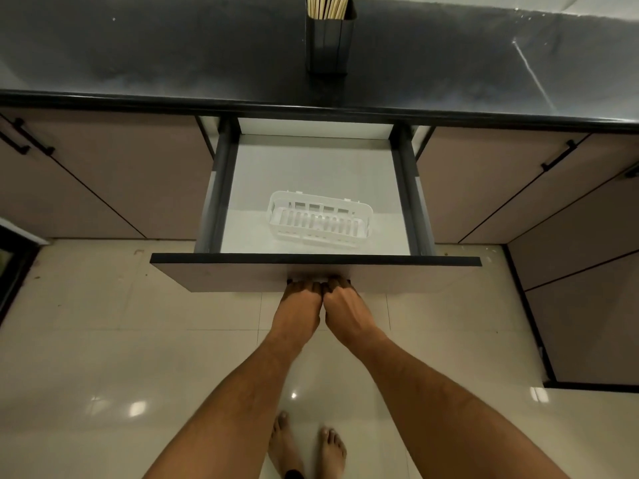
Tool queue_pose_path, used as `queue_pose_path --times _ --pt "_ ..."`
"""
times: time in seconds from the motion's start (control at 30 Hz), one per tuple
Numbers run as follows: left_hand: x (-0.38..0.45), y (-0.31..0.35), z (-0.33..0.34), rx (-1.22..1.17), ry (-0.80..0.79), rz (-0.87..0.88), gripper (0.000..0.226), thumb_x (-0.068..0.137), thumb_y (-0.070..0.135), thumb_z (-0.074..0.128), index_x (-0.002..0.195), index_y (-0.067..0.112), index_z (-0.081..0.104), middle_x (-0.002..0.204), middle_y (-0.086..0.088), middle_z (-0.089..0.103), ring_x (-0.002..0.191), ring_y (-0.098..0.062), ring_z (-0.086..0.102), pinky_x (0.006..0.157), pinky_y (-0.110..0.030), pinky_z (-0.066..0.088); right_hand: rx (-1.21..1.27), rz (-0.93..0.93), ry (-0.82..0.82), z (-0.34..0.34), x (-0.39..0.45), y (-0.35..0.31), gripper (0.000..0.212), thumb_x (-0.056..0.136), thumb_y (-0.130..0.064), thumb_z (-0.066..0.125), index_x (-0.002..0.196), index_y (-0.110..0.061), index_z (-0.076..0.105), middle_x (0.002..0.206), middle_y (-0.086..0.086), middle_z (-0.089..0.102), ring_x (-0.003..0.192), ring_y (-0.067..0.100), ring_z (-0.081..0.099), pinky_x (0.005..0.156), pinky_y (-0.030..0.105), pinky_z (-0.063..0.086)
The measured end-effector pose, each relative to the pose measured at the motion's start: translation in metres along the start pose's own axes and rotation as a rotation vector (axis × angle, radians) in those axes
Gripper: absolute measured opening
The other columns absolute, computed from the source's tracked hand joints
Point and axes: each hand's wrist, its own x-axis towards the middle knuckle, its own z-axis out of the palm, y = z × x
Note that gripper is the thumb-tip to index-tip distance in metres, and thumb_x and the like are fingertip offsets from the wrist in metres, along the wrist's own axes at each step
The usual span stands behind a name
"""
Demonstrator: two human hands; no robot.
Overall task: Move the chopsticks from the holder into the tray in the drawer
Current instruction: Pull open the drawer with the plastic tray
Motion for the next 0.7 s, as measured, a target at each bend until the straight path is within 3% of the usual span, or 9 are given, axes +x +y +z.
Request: queue_pose_path --times 0.13,0.33,0.5,0.7 --pt "-0.017 0.006 -0.011 0.126 0.149 0.083 0.045 0.099 0.02 0.056 0.143 0.016 0.05 0.141 -0.006 0.057 0.127 -0.023 0.055 0.119 -0.035 0.034 -0.062 -0.039 0.111 -0.004 -0.015 0.002 0.031 0.085 -0.009 0.074 0.116 -0.009 0.068 0.112 0.013 0.07 0.102 0.028 0.066 0.096 0.038 0.054" --pt "-0.043 0.019 -0.03 0.256 0.364 0.212 0.042 0.084 0.023 0.072 0.123 0.008 0.068 0.116 -0.011 0.072 0.109 -0.028 0.067 0.11 -0.042 0.044 -0.186 -0.108 0.159 -0.021 -0.031 0.007 0.043 0.099 -0.021 0.055 0.138 -0.005 0.046 0.127 0.014 0.057 0.113 0.028 0.054 0.104 0.04 0.048" --pt "-0.055 0.03 -0.056 0.204 0.52 0.274 0.05 0.09 0.021 0.06 0.137 0.004 0.055 0.134 -0.016 0.062 0.129 -0.033 0.056 0.121 -0.045 0.031 -0.187 -0.118 0.264 -0.053 -0.04 0.005 0.044 0.102 -0.023 0.049 0.141 -0.004 0.046 0.129 0.014 0.058 0.115 0.027 0.056 0.104 0.04 0.049" --pt "-0.047 0.041 -0.11 0.183 0.522 0.209 0.056 0.097 0.028 0.053 0.146 0.001 0.045 0.149 -0.019 0.05 0.143 -0.034 0.042 0.123 -0.046 0.027 -0.229 -0.055 0.292 -0.105 -0.027 0.005 0.05 0.099 -0.019 0.045 0.144 0.001 0.043 0.139 0.021 0.055 0.127 0.037 0.053 0.108 0.047 0.046"
